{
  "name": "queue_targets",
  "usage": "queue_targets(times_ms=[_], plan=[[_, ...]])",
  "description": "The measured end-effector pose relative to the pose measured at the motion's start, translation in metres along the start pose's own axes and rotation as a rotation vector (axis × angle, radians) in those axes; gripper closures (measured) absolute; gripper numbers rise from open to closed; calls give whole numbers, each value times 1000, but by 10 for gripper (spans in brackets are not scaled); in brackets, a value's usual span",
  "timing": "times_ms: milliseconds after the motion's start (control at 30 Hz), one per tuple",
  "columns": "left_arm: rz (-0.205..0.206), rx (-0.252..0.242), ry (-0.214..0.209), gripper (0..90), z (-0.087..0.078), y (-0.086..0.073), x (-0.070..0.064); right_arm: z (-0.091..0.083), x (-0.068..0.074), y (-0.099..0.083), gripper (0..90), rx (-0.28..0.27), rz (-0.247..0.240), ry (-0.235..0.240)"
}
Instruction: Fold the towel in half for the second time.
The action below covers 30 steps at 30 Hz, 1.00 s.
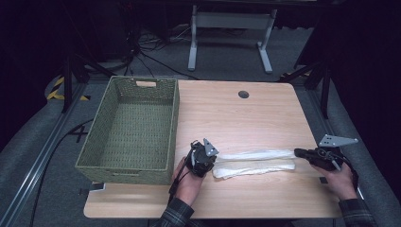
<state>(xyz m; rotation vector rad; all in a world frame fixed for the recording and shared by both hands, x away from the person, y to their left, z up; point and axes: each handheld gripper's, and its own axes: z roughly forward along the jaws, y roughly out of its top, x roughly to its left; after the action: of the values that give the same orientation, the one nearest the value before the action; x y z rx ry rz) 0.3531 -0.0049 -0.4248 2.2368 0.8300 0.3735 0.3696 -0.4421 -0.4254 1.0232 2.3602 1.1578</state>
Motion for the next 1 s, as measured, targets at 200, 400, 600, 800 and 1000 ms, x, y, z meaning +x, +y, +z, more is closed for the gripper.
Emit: queue_targets(times_ms=[200,400,600,800,1000], plan=[[-2,23,-24,861,1,-8,-5,-2,6,-7,869,20,1,14],[-23,18,-57,831,-1,-14,-5,-2,10,-13,801,41,3,30],[-36,-33,-81,783,-14,-9,-7,-11,13,-10,796,11,12,32],[-28,-52,-106,791,-13,1,-9,-10,15,-6,853,13,11,37],[-7,14,-159,841,11,2,-16,3,16,-9,882,64,8,51]])
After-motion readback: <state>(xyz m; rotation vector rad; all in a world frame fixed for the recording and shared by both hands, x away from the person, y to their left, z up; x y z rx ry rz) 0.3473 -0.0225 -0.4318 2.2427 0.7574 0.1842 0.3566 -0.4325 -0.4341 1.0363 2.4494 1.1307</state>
